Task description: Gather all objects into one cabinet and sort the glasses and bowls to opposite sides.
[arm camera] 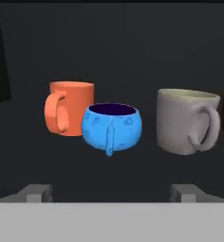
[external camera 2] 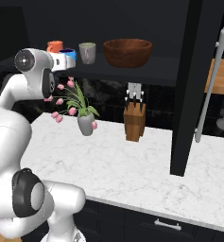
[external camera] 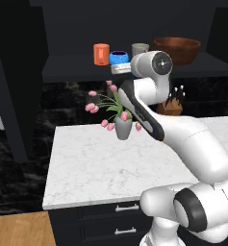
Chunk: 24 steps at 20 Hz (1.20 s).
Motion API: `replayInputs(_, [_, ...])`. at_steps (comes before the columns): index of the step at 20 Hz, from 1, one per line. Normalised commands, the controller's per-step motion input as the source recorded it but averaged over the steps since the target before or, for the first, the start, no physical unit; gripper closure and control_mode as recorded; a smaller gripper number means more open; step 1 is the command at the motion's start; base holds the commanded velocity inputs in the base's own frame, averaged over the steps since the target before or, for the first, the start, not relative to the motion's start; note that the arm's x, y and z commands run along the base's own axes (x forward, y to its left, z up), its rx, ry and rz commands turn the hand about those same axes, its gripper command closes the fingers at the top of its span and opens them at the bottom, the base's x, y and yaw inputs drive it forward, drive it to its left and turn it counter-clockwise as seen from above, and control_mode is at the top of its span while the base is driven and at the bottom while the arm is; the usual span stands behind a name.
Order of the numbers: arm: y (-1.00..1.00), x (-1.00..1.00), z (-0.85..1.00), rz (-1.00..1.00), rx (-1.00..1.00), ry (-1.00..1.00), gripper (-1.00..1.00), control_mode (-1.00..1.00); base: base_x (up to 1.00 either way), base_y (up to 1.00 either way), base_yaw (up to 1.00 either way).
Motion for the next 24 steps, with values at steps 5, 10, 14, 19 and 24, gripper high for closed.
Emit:
replayInputs(5, [-0.06, -1.0, -0.06, 0.0, 0.04, -0.01, -1.0, -1.0, 0.0, 0.0, 0.0])
replayInputs(10, [-0.1, -1.0, -0.18, 0.0, 0.06, -0.08, -1.0, -1.0, 0.0, 0.0, 0.0])
replayInputs(14, [-0.07, -1.0, -0.31, 0.0, 0.04, -0.12, -1.0, -1.0, 0.0, 0.0, 0.0])
replayInputs(19, [-0.09, -1.0, -0.43, 0.0, 0.01, -0.09, -1.0, -1.0, 0.0, 0.0, 0.0])
replayInputs(24, [-0.06, -1.0, -0.42, -0.01, 0.0, -0.01, -1.0, -1.0, 0.0, 0.0, 0.0])
